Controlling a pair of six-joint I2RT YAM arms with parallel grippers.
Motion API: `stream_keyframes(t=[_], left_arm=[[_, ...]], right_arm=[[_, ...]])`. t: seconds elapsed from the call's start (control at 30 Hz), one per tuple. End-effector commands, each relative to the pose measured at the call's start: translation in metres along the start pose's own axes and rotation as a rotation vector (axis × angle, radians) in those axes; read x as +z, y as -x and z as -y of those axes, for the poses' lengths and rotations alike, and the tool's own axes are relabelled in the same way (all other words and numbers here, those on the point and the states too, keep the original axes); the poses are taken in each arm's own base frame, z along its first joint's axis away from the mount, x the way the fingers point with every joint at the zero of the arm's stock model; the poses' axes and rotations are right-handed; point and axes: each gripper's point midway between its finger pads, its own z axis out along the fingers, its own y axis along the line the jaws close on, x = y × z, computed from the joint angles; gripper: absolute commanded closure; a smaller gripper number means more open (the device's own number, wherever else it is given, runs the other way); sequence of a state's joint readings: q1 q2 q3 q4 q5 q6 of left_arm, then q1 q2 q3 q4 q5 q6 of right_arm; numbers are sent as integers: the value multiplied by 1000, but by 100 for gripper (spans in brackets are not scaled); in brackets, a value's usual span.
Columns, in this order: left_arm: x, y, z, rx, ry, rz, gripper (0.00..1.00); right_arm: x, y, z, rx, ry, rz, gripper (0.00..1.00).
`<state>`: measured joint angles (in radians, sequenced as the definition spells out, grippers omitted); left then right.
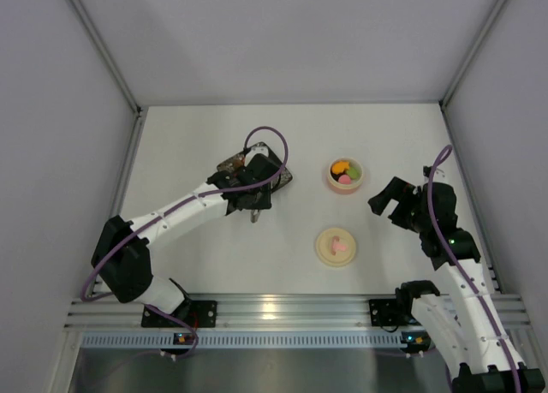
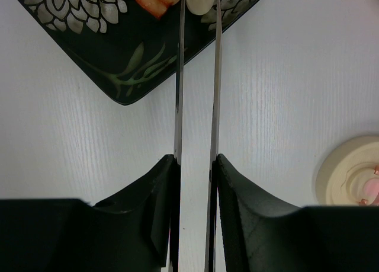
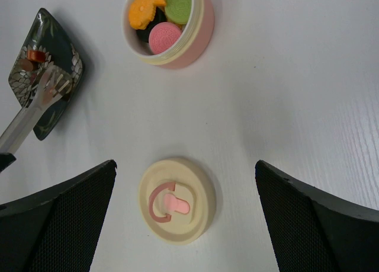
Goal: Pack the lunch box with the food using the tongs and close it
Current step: Pick up the fake food from the plate.
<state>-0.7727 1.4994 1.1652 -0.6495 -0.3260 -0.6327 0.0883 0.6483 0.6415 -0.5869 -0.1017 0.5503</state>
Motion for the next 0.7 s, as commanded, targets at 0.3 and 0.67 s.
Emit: stream_keyframes(t=[0.3,0.67], left_arm=[[-18,35,9,-10,-19,76,72],[-50,69,44,38,-112,135,73]], right_arm=[[0,22,-8,-6,26,73,0],[-4,26,-10,-5,25,83,0]])
